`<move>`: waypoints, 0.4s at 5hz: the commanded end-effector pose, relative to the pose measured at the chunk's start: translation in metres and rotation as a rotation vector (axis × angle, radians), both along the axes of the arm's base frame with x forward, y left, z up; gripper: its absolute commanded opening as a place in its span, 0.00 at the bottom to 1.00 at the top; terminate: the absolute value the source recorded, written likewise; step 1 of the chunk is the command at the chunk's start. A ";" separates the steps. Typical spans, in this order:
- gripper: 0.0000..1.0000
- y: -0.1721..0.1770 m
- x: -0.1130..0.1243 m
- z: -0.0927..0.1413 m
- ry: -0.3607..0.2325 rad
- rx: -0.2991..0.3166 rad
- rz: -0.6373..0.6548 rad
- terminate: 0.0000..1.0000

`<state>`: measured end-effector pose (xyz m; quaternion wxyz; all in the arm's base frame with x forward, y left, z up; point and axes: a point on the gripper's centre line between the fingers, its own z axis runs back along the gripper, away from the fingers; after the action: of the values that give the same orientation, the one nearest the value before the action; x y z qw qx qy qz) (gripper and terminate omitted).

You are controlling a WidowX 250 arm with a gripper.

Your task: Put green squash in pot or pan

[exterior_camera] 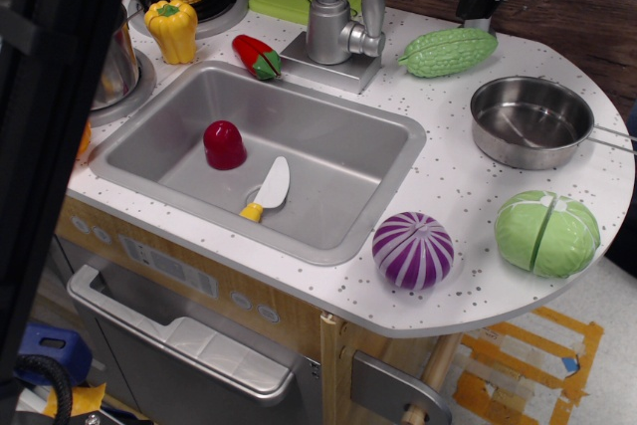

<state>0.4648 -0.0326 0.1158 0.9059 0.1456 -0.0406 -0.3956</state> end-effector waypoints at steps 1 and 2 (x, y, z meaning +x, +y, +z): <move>1.00 0.000 0.000 0.000 0.000 0.000 0.000 0.00; 1.00 0.007 0.016 -0.002 -0.018 -0.009 -0.032 0.00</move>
<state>0.4866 -0.0270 0.0833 0.8978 0.1356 -0.0361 -0.4174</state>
